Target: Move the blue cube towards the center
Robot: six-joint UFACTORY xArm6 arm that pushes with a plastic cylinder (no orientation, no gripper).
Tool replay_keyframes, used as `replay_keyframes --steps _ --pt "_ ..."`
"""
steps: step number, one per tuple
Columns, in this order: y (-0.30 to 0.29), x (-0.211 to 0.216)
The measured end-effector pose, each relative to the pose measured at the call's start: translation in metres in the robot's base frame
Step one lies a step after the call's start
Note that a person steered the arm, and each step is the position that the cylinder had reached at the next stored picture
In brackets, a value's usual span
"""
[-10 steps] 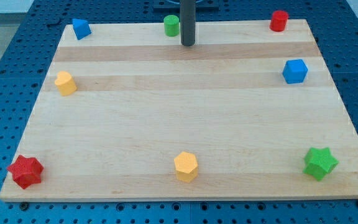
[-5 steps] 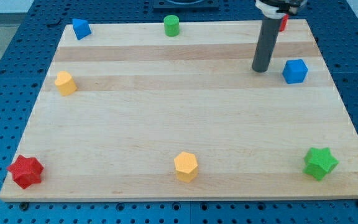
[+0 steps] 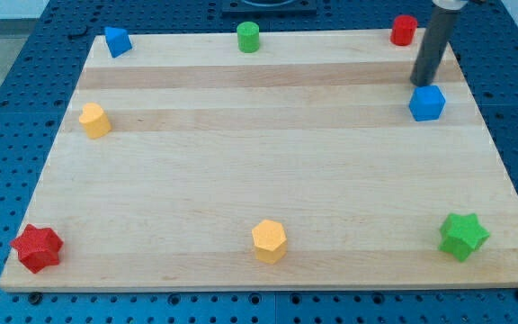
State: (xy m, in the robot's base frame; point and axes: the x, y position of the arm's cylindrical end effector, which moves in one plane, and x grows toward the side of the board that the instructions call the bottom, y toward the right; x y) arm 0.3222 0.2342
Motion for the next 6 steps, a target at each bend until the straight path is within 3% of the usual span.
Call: replay_keyframes --steps 2,5,6 --pt "0.026 0.048" --pt "-0.029 0.056" --pt "-0.017 0.068"
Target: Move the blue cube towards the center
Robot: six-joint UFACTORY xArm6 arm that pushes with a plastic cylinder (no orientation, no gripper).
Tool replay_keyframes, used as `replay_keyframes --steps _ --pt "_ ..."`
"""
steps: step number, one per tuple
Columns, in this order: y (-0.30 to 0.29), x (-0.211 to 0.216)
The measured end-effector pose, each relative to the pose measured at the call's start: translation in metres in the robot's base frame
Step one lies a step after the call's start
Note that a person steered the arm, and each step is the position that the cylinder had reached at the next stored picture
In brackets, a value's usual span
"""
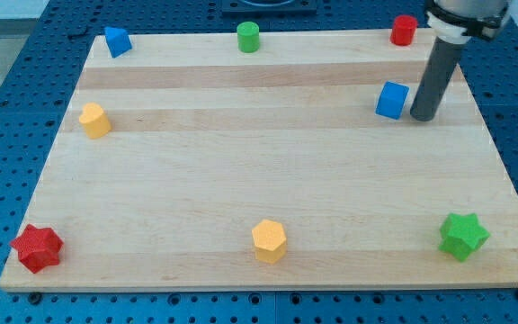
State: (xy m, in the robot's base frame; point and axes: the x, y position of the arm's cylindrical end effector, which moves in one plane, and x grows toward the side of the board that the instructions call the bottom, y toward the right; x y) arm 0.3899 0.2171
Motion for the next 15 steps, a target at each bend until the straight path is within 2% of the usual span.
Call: replay_keyframes --steps 3,4,6,9,11,12,13,15 --pt "0.025 -0.022" --pt "0.016 -0.028" --pt "-0.010 -0.039" --pt "-0.122 -0.045" --pt "-0.086 -0.043" --pt "-0.065 -0.020" --pt "-0.073 -0.010" --pt "-0.136 -0.024"
